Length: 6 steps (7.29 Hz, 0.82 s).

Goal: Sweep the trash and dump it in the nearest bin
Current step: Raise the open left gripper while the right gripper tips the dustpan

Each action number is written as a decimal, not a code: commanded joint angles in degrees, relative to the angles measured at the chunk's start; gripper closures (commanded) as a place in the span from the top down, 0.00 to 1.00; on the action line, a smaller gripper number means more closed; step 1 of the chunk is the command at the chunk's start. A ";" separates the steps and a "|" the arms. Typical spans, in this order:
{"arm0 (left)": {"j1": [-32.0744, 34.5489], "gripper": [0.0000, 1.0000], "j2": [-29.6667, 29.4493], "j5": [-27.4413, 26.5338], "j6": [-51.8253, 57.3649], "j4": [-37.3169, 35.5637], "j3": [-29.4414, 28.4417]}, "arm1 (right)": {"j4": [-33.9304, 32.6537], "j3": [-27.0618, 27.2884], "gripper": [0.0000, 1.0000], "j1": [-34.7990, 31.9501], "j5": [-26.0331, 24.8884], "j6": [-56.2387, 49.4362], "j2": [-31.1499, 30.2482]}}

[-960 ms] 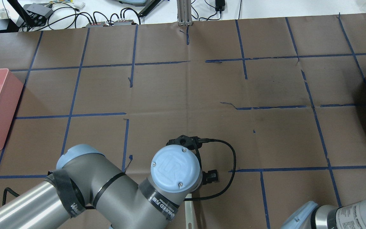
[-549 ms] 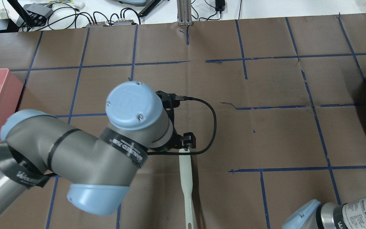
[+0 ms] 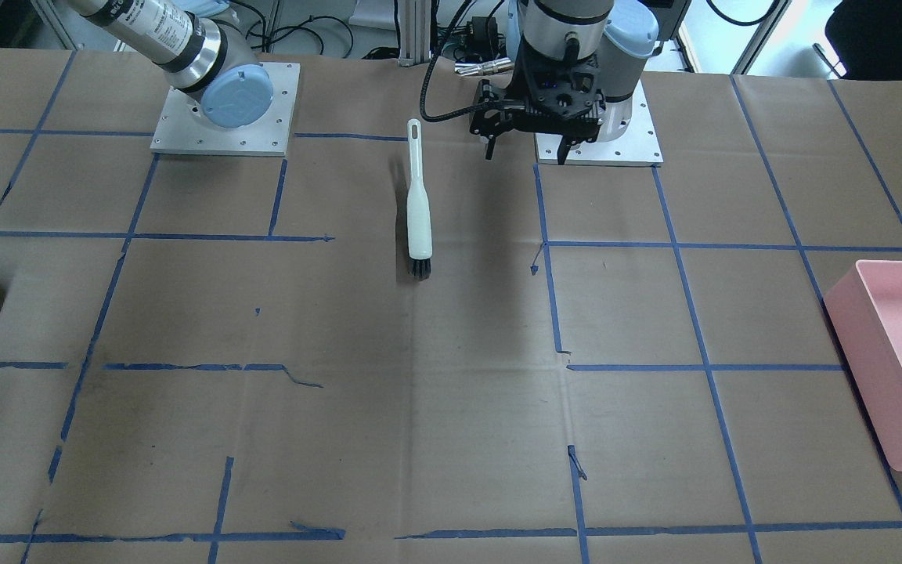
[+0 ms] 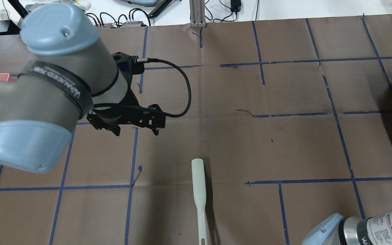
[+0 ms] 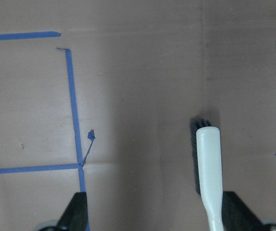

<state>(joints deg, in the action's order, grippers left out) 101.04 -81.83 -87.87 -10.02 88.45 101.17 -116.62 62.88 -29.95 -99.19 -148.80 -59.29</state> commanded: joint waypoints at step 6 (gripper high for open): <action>-6.03 0.99 1.23 -0.21 6.21 9.20 -5.54 | -8.00 0.84 0.02 -5.91 -10.40 0.88 -0.21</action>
<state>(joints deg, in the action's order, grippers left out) 95.11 -80.32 -82.64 -6.58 98.10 95.15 -123.56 63.60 -34.77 -107.73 -148.10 -59.48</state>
